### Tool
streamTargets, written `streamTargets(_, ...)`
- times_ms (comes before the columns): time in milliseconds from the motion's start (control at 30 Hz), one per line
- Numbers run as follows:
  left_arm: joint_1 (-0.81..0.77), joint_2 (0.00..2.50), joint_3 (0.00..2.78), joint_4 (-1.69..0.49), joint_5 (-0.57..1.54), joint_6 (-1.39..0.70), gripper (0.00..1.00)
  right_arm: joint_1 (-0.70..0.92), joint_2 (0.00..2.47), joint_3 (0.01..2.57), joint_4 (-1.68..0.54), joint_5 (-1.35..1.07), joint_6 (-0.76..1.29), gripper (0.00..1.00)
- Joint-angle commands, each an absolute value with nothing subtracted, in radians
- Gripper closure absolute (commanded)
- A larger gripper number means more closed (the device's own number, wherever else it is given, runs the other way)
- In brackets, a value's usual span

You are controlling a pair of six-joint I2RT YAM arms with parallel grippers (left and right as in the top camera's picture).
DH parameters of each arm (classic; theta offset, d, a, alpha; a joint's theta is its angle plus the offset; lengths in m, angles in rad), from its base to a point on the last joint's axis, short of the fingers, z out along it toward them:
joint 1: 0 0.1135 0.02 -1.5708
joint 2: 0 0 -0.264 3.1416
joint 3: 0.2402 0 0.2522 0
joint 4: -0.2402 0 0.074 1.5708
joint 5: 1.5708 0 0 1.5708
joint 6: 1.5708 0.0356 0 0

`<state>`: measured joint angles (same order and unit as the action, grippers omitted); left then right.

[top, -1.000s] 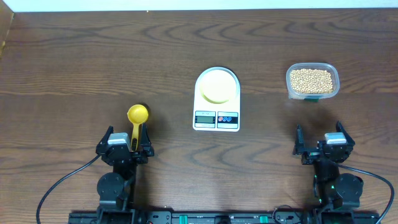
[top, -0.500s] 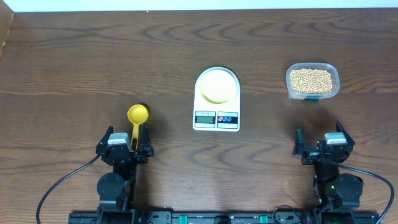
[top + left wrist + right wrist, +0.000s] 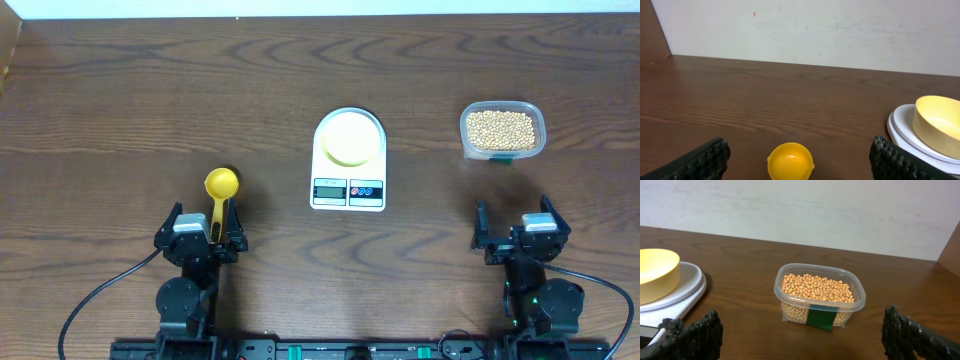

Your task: Scoop item into bowl and weigh 50g on scale

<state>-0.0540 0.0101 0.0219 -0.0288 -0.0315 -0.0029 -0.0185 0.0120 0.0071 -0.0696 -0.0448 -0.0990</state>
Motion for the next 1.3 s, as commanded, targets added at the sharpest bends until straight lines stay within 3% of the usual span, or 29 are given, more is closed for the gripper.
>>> streamTargets(0,-0.049,0.004,0.004,-0.070,-0.041,-0.001,0.09,-0.027,0.006,0.006,-0.075,-0.033,-0.102,0.01)
streamTargets(633,-0.049,0.037,0.050,-0.075,-0.026,-0.001,0.09,-0.027,0.006,0.006,-0.075,-0.033,-0.102,0.01)
streamTargets(1267,-0.049,0.529,0.350,-0.188,-0.026,0.004,0.09,-0.027,0.006,0.006,-0.075,-0.033,-0.102,0.01)
